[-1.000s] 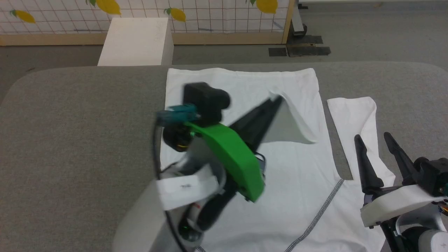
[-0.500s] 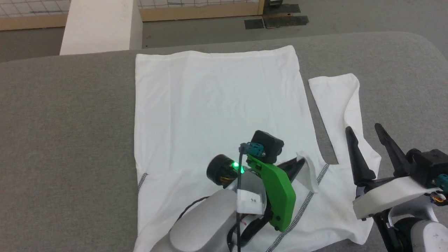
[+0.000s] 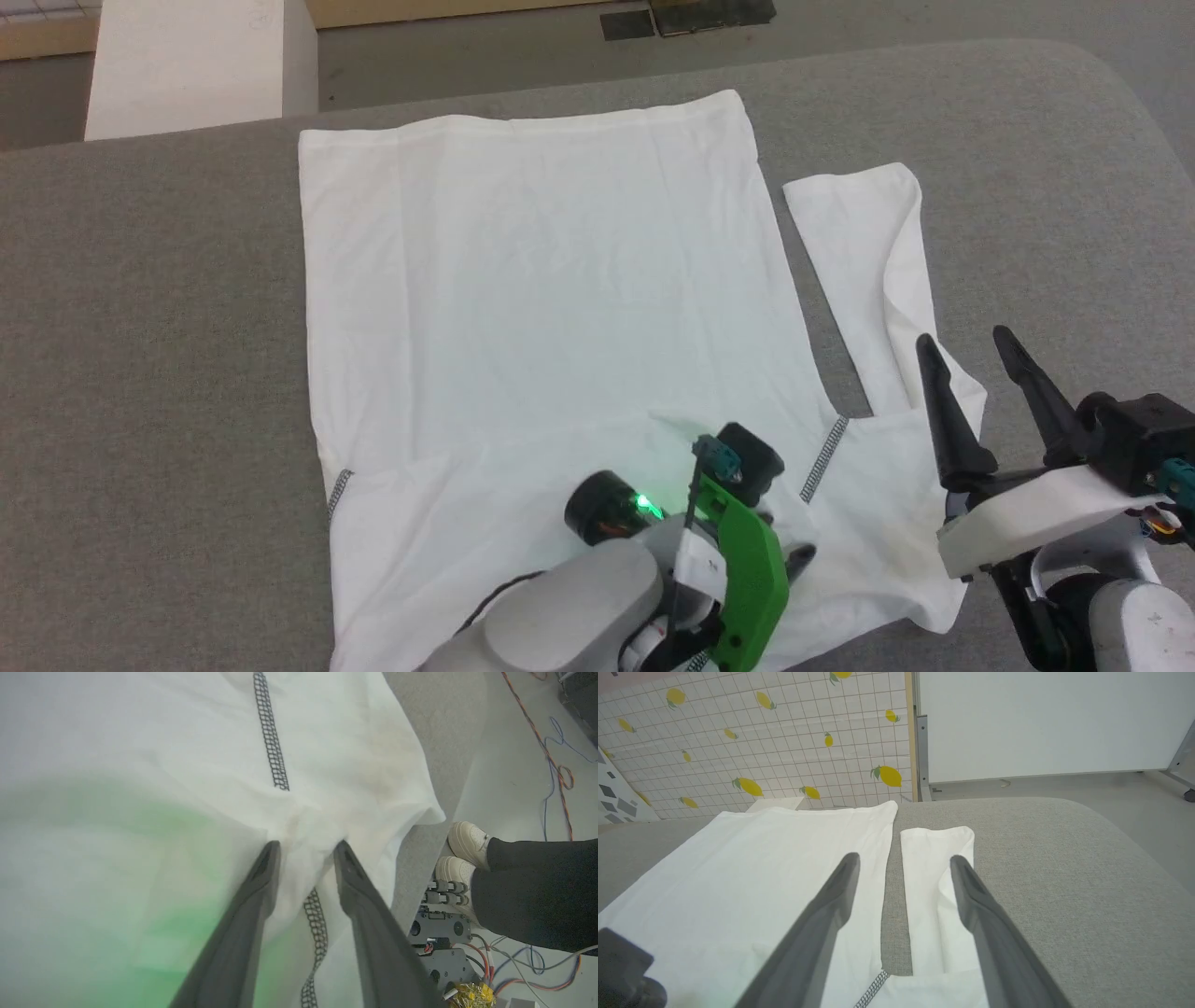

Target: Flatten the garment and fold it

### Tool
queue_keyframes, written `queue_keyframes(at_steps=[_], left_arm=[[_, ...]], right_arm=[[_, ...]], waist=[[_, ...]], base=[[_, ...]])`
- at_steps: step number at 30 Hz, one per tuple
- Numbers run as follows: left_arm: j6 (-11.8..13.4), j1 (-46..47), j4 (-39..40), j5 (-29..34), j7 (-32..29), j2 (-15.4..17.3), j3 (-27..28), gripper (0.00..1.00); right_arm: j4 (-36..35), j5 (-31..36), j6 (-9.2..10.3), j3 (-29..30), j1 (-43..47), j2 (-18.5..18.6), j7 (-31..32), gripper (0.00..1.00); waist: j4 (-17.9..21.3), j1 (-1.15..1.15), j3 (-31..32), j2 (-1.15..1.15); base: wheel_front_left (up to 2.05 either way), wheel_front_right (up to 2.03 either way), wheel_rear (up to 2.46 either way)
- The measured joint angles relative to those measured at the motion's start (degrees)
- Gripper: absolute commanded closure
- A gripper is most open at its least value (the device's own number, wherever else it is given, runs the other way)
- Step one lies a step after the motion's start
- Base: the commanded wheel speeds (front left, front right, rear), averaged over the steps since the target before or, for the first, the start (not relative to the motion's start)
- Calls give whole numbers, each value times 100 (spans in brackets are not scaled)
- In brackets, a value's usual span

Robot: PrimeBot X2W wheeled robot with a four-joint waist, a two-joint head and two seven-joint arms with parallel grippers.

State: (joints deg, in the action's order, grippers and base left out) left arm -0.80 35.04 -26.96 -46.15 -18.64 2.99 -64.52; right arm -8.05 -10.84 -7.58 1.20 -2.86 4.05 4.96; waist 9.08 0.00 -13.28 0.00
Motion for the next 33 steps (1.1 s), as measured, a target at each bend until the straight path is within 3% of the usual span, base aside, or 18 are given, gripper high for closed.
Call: queue_keyframes(at_steps=[3, 8, 15, 19, 23, 29, 33], left_arm=[[43, 92, 119, -213, 393, -2, 225, 0], [111, 199, 438, -268, 1560, 78, 916, 0], [854, 35, 577, -71, 3081, 1026, 2002, 0], [1184, -233, 678, 303, 3308, 1583, 2514, 0], [1404, -556, 1107, 815, 3323, 1835, 3177, 0], [1438, -1112, 1803, 1517, 3337, 1792, 4267, 0], [1265, -1363, 2082, 1863, 3337, 1560, 4719, 0]], right_arm=[[33, 1, 0, 69, 1, 36, 12, 0], [112, 2, 0, 207, -1, 169, 118, 0], [452, 13, 0, 534, -240, 437, 343, 0], [805, -26, 0, 577, -655, 623, 603, 0], [1359, -103, 0, 588, -1315, 823, 968, 0], [2387, -250, 0, 679, -2505, 1039, 1641, 0], [3067, -199, 0, 998, -3184, 1132, 2142, 0]], waist=[[-55, 0, 48, 0], [-196, 0, 138, 0], [-447, 0, 190, 0], [-550, 0, 103, 0], [-615, 0, -69, 0], [-727, 1, -433, 0], [-822, 1, -717, 0]], base=[[0, 0, 0], [0, 0, 0], [0, 0, 0], [0, 0, 0], [0, 0, 0], [0, 0, 0], [0, 0, 0]])
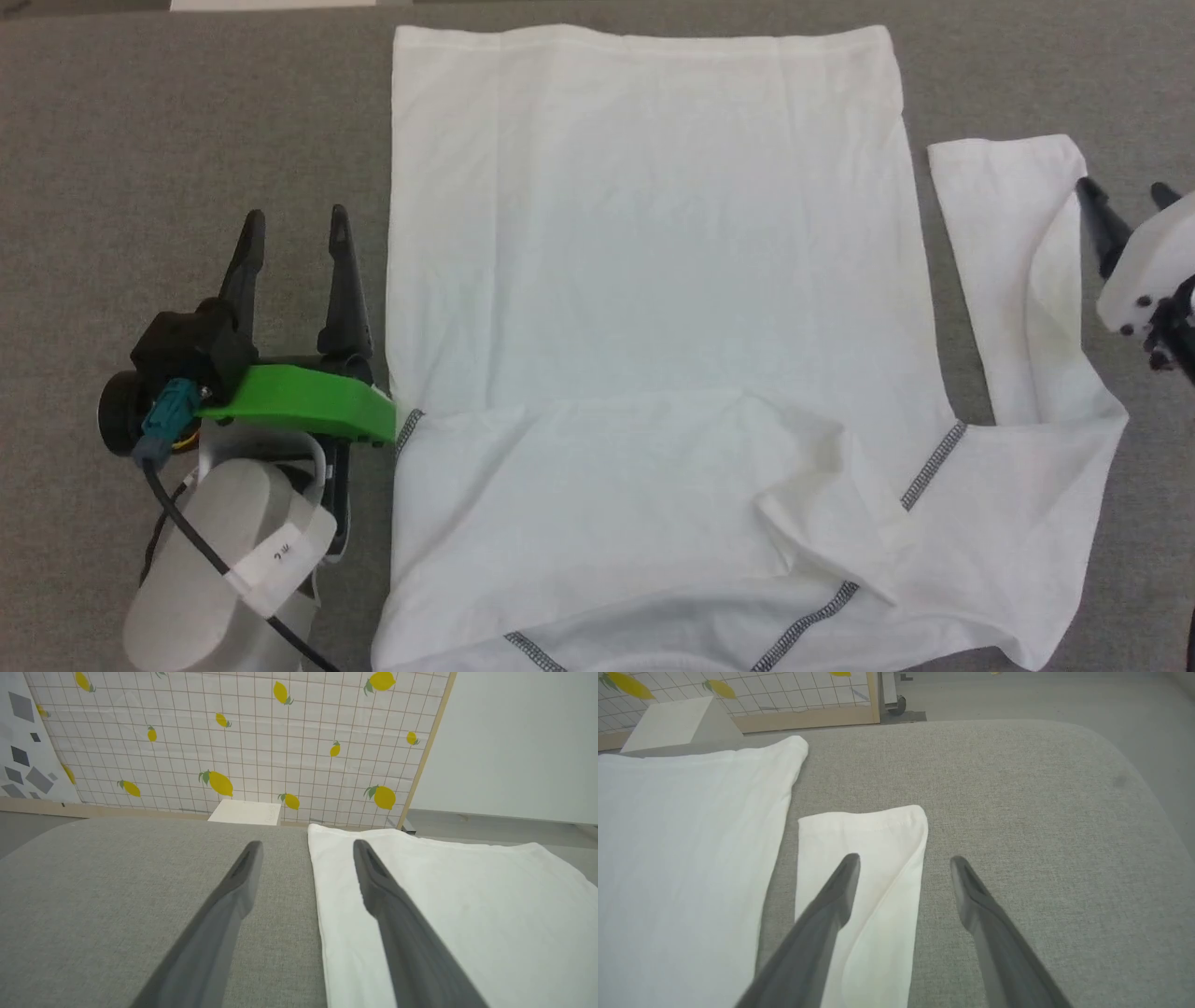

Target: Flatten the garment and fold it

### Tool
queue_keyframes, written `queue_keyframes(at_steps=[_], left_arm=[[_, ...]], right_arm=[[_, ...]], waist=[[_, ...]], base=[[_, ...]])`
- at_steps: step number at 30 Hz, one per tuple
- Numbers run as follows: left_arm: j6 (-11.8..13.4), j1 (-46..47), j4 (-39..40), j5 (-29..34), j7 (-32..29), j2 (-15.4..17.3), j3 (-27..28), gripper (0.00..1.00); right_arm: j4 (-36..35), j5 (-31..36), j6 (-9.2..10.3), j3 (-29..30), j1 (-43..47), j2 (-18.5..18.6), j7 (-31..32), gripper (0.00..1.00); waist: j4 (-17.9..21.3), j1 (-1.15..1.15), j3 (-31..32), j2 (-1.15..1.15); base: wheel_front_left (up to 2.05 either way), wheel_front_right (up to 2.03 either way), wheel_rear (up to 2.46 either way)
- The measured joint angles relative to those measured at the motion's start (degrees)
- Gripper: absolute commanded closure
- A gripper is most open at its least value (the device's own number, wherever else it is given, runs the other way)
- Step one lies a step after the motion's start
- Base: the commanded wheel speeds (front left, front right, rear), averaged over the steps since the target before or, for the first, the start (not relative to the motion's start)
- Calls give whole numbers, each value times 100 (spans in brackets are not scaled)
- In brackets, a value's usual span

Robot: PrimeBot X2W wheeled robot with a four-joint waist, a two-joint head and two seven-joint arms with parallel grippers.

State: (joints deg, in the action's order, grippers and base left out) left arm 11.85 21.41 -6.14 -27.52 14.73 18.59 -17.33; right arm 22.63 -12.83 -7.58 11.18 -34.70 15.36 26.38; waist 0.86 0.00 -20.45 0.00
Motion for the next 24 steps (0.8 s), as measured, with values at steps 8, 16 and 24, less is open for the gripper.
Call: queue_keyframes(at_steps=[8, 16, 24], left_arm=[[-338, -192, 305, 515, 0, -459, 597, 0], [-639, -290, 402, 860, 0, -748, 1066, 0], [-956, -381, 266, 1136, 0, -936, 1357, 0]], right_arm=[[858, 497, 0, 630, -931, 158, 432, 0], [1201, 635, 0, 730, -1273, 218, 697, 73], [1090, 700, 0, 780, -1166, 270, 372, 100]], waist=[[-259, 0, -564, 0], [-514, 0, -865, 0], [-504, 1, -673, 0]], base=[[0, 0, 0], [0, 0, 0], [0, 0, 0]])
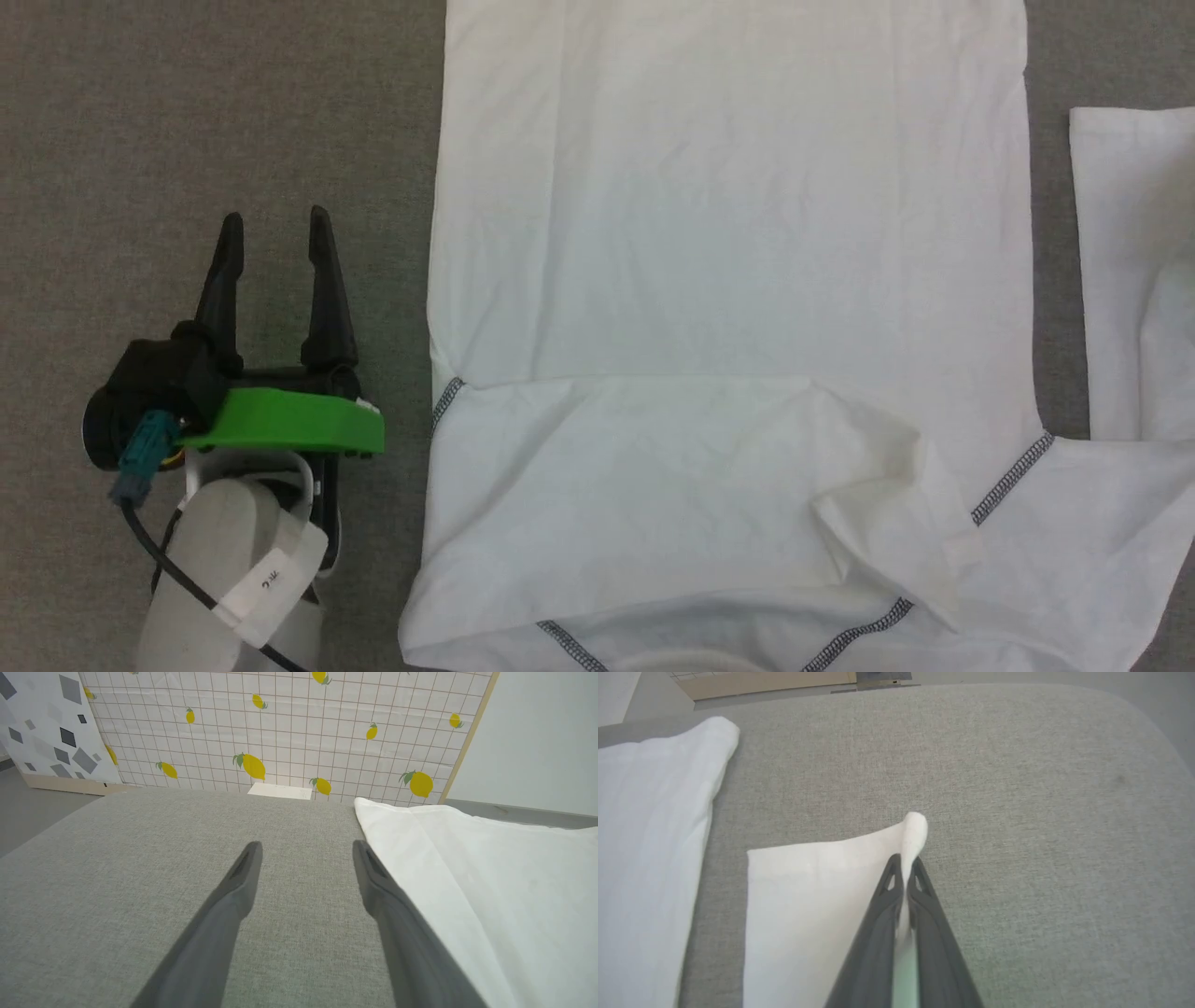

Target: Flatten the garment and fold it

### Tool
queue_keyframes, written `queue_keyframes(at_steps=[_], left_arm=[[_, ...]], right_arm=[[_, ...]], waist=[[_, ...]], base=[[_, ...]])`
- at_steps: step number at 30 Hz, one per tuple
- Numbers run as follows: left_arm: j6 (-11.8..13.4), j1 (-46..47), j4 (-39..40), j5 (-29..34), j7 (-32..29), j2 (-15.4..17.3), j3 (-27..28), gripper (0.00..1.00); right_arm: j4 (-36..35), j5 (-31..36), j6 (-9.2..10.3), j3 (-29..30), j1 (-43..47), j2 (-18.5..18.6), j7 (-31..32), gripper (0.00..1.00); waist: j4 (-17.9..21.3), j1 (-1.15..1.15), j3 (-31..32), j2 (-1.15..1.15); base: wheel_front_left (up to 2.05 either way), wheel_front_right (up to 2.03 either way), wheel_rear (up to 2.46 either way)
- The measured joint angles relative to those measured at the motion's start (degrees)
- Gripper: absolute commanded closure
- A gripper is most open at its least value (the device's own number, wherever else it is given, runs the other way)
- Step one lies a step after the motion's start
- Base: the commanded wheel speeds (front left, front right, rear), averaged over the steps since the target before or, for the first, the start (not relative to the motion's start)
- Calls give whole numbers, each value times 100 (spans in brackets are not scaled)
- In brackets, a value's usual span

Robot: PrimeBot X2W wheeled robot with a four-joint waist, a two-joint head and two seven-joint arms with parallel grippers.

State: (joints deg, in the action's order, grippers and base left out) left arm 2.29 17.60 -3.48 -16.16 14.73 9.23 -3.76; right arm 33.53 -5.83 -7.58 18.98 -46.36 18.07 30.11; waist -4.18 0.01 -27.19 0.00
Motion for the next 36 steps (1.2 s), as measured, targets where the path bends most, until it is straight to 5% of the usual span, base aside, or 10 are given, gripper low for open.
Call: queue_keyframes(at_steps=[9, 18, 23, 29, 36], left_arm=[[-227, -409, -309, 114, 1, -160, 165, 0], [-365, -811, -533, 159, 0, -237, 215, 0], [-476, -849, -637, 163, 0, -238, 257, 0], [-532, -871, -709, 165, 0, -248, 272, 0], [-584, -871, -780, 166, 0, -318, 274, 0]], right_arm=[[-1462, 37, 0, -56, 945, 92, -435, 100], [-4814, 32, 0, -849, 2517, -442, 808, 100], [-5912, 36, 0, -1744, 3042, -543, 1260, 100], [-5860, 23, 0, -3220, 3190, -635, 1334, 100], [-4321, -113, 0, -4780, 3184, -1036, 834, 100]], waist=[[107, -1, 635, 0], [209, -1, 1400, 0], [225, -1, 1709, 0], [188, -1, 1874, 0], [126, -1, 1809, 0]], base=[[0, 0, 0], [0, 0, 0], [0, 0, 0], [0, 0, 0], [0, 0, 0]])
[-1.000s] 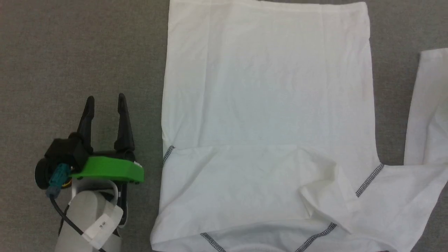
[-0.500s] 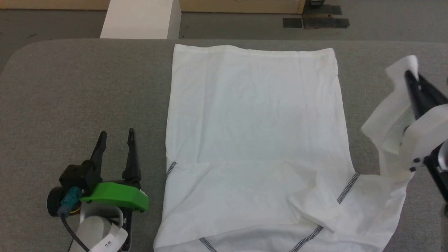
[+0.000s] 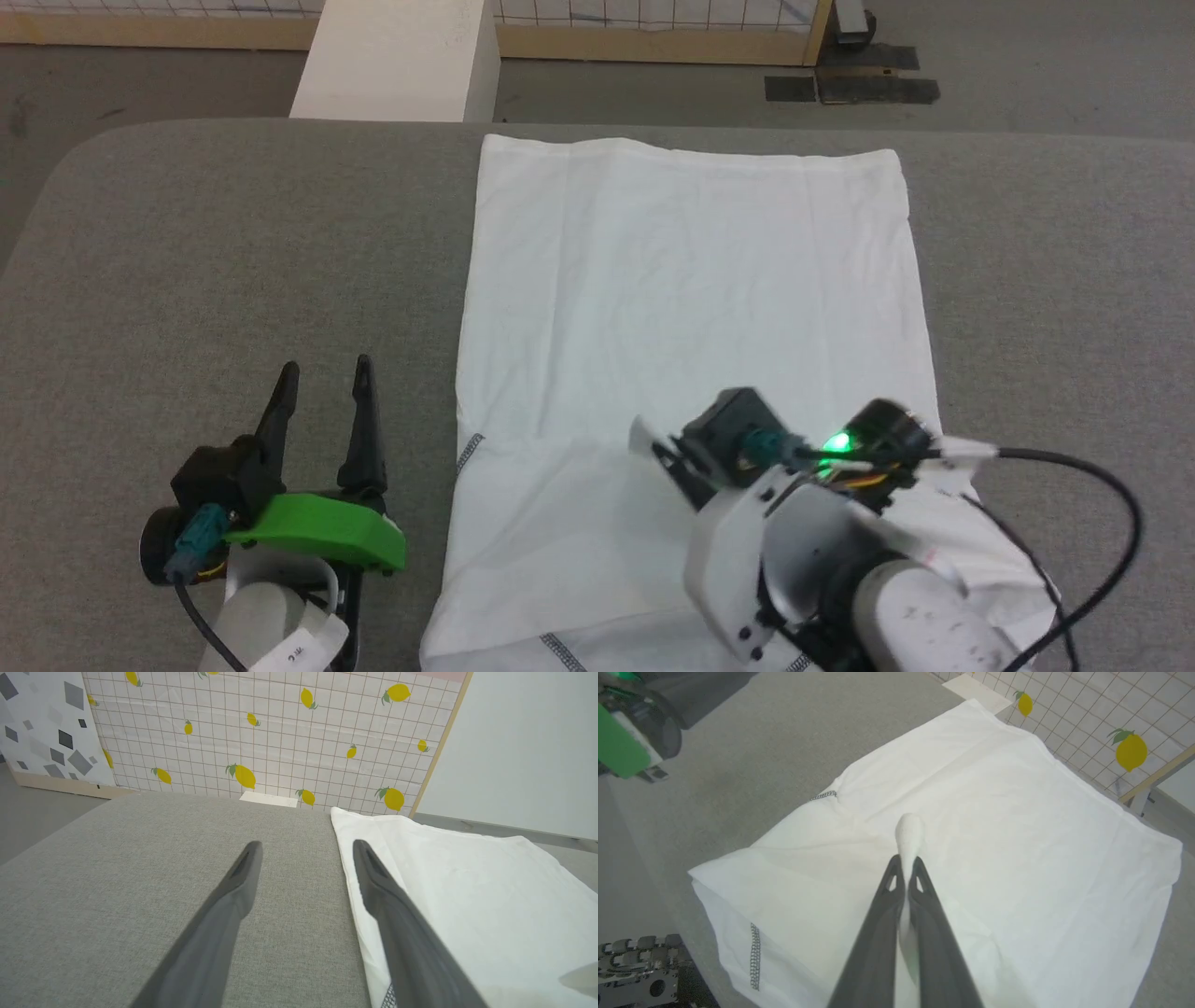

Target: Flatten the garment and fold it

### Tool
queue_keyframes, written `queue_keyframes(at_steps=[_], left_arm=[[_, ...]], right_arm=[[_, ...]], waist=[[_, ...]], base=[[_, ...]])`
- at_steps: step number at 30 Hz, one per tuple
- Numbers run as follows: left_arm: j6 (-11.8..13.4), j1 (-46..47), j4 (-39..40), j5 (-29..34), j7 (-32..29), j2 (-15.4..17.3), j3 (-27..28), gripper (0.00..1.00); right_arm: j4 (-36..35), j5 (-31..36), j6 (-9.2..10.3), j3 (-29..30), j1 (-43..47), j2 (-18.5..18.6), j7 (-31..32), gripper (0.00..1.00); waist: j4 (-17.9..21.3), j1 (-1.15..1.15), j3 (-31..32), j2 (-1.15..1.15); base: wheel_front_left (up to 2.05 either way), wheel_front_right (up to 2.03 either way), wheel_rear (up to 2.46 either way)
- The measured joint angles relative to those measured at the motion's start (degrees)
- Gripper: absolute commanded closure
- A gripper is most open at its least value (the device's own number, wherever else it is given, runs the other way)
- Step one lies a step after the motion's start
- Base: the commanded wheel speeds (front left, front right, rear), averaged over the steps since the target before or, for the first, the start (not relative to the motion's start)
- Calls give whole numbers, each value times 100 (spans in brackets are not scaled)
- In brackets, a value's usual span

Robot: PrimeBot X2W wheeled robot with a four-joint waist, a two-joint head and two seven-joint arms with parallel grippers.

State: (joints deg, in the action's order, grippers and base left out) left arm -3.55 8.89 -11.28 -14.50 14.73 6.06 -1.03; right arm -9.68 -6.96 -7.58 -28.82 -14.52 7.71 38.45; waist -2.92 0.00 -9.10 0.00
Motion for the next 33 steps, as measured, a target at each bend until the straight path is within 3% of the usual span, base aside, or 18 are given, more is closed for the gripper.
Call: queue_keyframes(at_steps=[8, 9, 10, 11, 17, 26, 33], left_arm=[[-49, 27, -9, 111, 0, -68, -2, 0], [-51, 28, -12, 115, 0, -73, 1, 0], [-51, 29, -15, 116, 0, -76, 3, 0], [-51, 29, -16, 122, 0, -82, 5, 0], [-51, 24, -46, 152, 0, -103, 32, 0], [-152, 125, -191, 236, -13, 105, -24, 0], [-279, 1124, -232, 252, -567, 539, -266, 0]], right_arm=[[1767, -42, 0, -947, -156, -241, -379, 100], [1915, -85, 0, -1001, -187, -256, -411, 95], [2013, -140, 0, -1044, -211, -266, -438, 62], [2112, -237, 0, -1094, -234, -272, -456, 0], [1929, -755, 0, -892, -289, -303, -918, 0], [500, -723, 0, 1226, 97, -399, -2207, 0], [182, -414, 1, 2528, 351, -417, -2821, 0]], waist=[[-105, 0, -160, 0], [-114, 0, -177, 0], [-120, 0, -190, 0], [-123, 0, -201, 0], [-16, 0, -173, 0], [365, 0, -91, 0], [661, 0, -316, 0]], base=[[0, 0, 0], [0, 0, 0], [0, 0, 0], [0, 0, 0], [0, 0, 0], [0, 0, 0], [0, 0, 0]])
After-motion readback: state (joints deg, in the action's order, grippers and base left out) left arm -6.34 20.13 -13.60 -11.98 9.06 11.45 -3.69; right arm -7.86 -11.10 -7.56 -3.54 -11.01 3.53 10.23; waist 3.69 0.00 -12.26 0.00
